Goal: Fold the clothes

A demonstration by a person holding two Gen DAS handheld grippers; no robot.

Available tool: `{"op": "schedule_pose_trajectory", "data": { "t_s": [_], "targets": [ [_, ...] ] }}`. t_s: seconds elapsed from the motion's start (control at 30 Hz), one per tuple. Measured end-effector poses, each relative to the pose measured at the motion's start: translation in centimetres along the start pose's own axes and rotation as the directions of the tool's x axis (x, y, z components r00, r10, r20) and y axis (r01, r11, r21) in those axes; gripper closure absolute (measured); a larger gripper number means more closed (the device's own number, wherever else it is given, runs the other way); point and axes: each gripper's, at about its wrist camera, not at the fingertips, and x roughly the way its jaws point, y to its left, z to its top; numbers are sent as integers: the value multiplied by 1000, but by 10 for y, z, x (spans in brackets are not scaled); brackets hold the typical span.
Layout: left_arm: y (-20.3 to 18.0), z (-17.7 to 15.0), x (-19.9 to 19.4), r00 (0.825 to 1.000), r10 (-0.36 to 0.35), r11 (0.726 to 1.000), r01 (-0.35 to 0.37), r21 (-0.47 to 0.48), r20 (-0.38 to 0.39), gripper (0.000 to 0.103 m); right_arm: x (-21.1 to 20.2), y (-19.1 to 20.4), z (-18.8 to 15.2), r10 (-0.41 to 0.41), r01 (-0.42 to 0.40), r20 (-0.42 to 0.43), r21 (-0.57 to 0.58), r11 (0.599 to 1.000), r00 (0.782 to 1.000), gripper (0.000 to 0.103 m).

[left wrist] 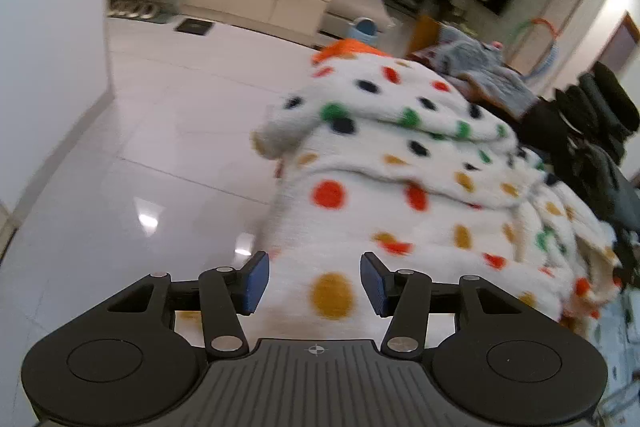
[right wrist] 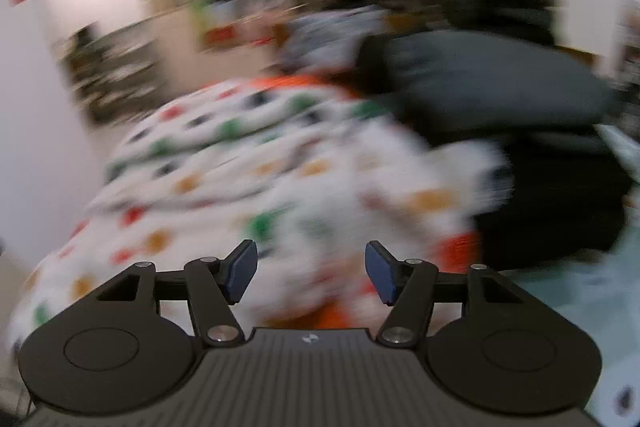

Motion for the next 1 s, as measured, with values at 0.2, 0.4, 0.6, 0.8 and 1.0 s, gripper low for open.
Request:
{"op": "schedule_pose_trajectory", "data": {
  "t_s": [0.2,0.4,0.6,0.8,1.0],
  "targets": [
    [-40,-14,15,998,-54,998,55,30,-15,49,35,-63,-4,-114,121,-79,85,989,990,34],
    [-62,-26,17,998,-65,997,65,40,-1,49,53,-77,2,-118,124,-92,61,990,989,94],
    [-60,-23,10,998,-61,998,61,5,32,49,-24,-58,71,-163,176,154,-73,982,975,96],
    [-49,-10,3,995,-76,997,77,-14,64,49,-67,-23,140,-134,196,288,-199,960,948,96],
    [-20,9,-6,990,-103,995,103,-1,93,48,-61,71,161,-37,152,297,-375,914,954,95]
  ]
}}
